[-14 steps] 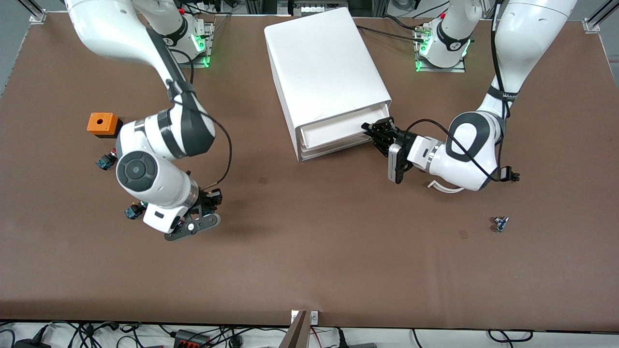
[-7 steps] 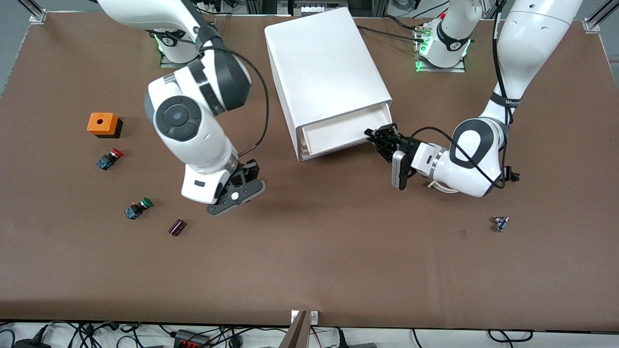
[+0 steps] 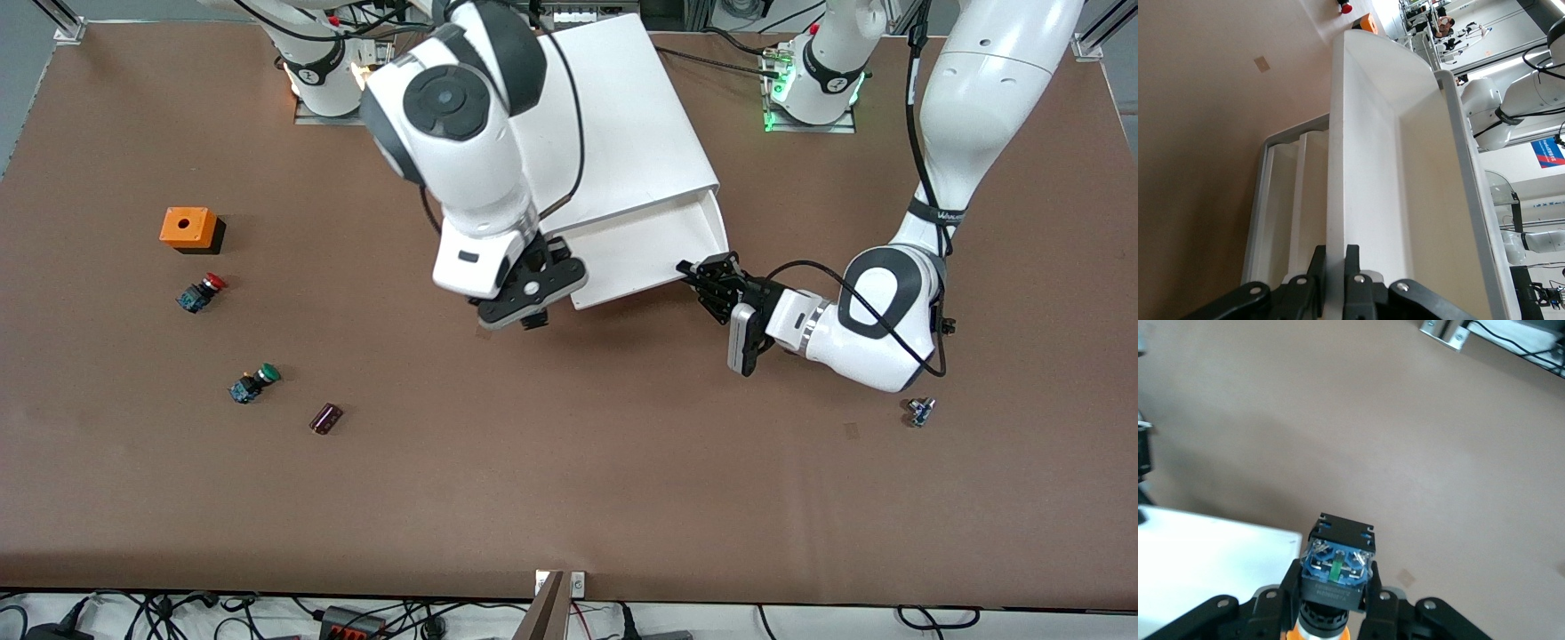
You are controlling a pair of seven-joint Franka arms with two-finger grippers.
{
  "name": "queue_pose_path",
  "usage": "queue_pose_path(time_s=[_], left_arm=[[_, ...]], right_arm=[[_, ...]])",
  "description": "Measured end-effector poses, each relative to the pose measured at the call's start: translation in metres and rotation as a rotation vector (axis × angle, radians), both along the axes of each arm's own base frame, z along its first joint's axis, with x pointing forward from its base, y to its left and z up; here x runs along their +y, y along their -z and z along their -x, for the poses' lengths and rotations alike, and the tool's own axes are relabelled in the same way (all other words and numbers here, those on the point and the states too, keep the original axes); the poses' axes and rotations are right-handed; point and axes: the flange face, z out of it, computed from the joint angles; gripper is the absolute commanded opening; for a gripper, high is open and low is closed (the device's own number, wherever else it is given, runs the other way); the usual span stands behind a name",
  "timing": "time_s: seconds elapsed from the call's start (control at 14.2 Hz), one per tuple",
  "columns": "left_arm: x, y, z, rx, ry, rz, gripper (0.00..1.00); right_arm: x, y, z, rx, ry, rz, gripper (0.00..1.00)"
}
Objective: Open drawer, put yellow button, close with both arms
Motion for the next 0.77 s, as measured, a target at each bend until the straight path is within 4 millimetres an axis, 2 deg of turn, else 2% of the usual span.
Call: queue_pose_path(time_s=[0.07,0.14,0.21,0.28,0.56,0.77], left_arm=[[0.006,-0.002,-0.005,-0.01,-0.009,-0.004,0.17],[0.01,-0.004,-0.009,-0.018,-0.016,-0.009,0.28],[0.013,-0.004,-0.011,-0.026,-0.017,-0.016,0.51],[0.013,-0.004,-0.012,-0.026,-0.019,-0.02,1.0],[0.029,-0.003,-0.02,0.004,-0.063,-0.081,1.0],[0.043,-0.028,-0.028,0.108,-0.077,-0.162,1.0]], right_arm=[[0.013,-0.001,0.009,-0.012,-0.001,-0.015,0.0],[0.027,-0.001,0.018,-0.018,0.0,-0.028,0.0],[0.04,0.002,0.028,-0.019,0.005,-0.038,0.0],[0.054,0.006,0.038,-0.02,0.013,-0.049,0.0],[0.094,0.035,0.061,-0.02,0.05,-0.085,0.0],[0.108,0.047,0.073,-0.008,0.056,-0.083,0.0]])
